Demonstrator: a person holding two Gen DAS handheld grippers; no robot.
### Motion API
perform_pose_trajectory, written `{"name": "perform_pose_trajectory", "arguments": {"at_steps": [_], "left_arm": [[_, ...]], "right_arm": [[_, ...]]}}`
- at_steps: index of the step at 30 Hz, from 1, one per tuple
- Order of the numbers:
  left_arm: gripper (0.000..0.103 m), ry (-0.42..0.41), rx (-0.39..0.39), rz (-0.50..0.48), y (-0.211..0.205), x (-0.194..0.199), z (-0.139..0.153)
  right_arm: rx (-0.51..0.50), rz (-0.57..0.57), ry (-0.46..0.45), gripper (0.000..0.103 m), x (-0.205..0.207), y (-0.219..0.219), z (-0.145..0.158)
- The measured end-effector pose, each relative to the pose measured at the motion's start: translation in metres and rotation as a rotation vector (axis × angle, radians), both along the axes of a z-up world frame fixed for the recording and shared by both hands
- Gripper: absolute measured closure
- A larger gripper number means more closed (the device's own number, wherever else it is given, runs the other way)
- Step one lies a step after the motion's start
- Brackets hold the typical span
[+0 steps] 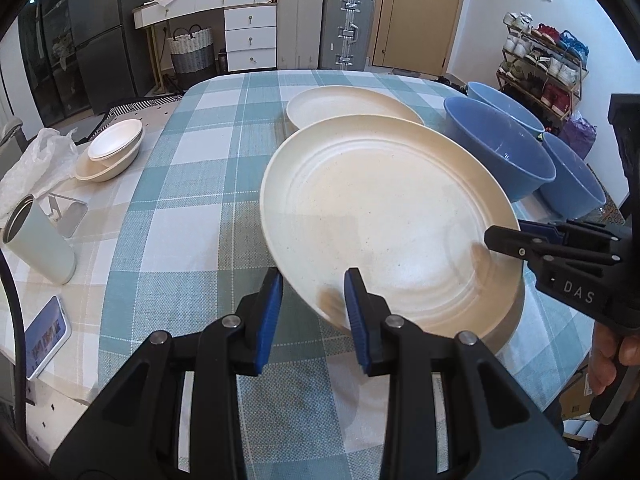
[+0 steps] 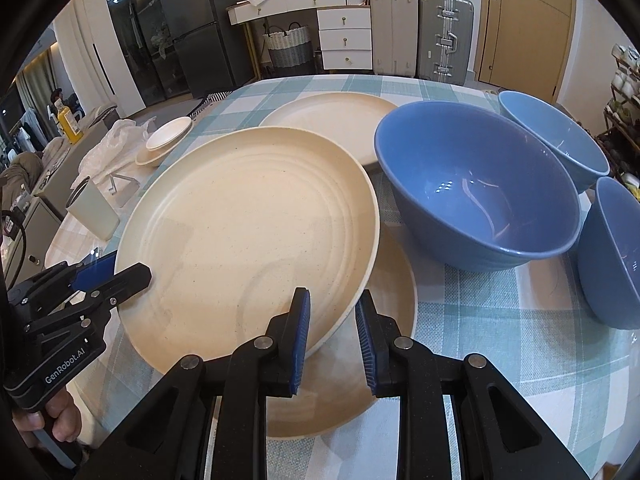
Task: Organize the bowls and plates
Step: 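Lift the large cream plate with the left gripper and carry it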
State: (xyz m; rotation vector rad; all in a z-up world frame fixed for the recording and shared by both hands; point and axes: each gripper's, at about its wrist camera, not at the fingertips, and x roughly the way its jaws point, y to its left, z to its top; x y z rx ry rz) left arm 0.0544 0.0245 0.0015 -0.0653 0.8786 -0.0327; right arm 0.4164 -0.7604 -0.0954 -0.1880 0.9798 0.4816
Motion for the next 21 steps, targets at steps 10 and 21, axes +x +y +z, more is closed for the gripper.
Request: {"name": "perform_pose_trajectory", "arguments": {"at_steps": [10, 21], "left_arm": [[0.075, 0.017, 0.019, -0.034, -0.007, 0.001, -0.004], [0.074, 0.04, 0.045, -0.08, -0.019, 0.0, -0.011]], "right_arm": [[-0.019, -0.019, 0.015, 0.079, -0.006, -0.003, -0.01], [-0.037, -0.043, 0.017, 0.079, -0.012, -0.01, -0.014]]}}
